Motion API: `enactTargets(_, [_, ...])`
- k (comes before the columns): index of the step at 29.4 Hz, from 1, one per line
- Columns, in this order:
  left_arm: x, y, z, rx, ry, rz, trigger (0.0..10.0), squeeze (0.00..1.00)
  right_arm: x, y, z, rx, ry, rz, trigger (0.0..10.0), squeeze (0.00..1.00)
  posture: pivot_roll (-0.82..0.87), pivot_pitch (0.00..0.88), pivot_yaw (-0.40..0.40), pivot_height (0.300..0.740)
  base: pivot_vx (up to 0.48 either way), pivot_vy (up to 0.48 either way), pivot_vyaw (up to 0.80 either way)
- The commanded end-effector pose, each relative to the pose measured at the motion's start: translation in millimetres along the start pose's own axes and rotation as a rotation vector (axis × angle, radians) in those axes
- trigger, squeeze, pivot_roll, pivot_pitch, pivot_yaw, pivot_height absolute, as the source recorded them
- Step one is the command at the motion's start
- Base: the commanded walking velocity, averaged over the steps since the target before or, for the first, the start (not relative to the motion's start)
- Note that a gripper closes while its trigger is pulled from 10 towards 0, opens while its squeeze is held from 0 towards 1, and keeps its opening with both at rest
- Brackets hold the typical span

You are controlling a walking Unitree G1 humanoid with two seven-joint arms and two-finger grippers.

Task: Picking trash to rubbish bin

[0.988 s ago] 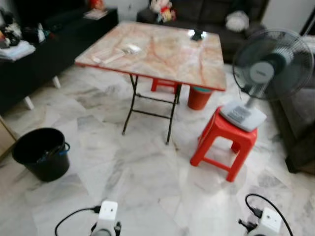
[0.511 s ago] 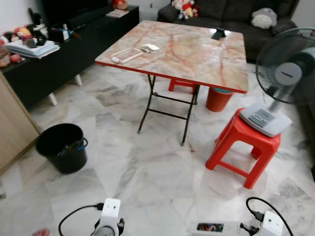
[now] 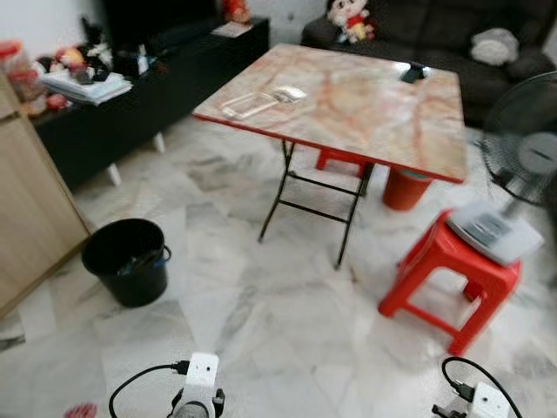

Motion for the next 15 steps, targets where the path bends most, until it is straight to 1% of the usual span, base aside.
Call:
enactTargets(1, [0.2, -2, -2.3, -0.008, -0.001, 0.009, 10.0, 0.0, 0.8, -1, -6.9, -0.016, -0.022, -0.004, 10.0, 0.0, -0.06, 0.02, -0.096, 0.74, 0.409, 0.0, 0.0])
enactTargets(7, [0.0, 0, -1.0, 0.001, 0.008, 0.002, 10.0, 0.0, 0.4, 4, -10.4, -0.026, -0.039, -0.017, 10.0, 0.0, -0.06, 0.022, -0.1, 0.74, 0.409, 0.0, 0.0])
enactTargets(10, [-0.2, 1, -1.8, 0.004, 0.006, -0.006, 10.0, 0.0, 0.2, 6, -12.8, -0.014, -0.044, -0.022, 10.0, 0.0, -0.06, 0.023, -0.103, 0.74, 0.411, 0.0, 0.77])
enactTargets(14, [-0.4, 4, -3.3, 0.012, 0.002, -0.014, 10.0, 0.0, 0.9, 5, -18.6, -0.04, -0.068, -0.018, 10.0, 0.0, -0.06, 0.027, -0.106, 0.74, 0.412, 0.0, 0.78])
enactTargets(15, [-0.5, 4, -3.2, 0.014, 0.003, -0.018, 10.0, 0.0, 1.0, 4, -19.2, -0.048, -0.069, -0.016, 10.0, 0.0, -0.06, 0.028, -0.106, 0.74, 0.412, 0.0, 0.4])
Point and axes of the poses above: a point about 5 cm out from each wrist's last joint towards the gripper, its own x axis pointing back from the gripper into the wrist, its own y axis along the axis of the wrist's last joint, z = x × y, the point moved 3 cm from there along -x, pointing out of the wrist towards the gripper, and after that the axes turned 14 degrees about x, right-handed, at the moved point
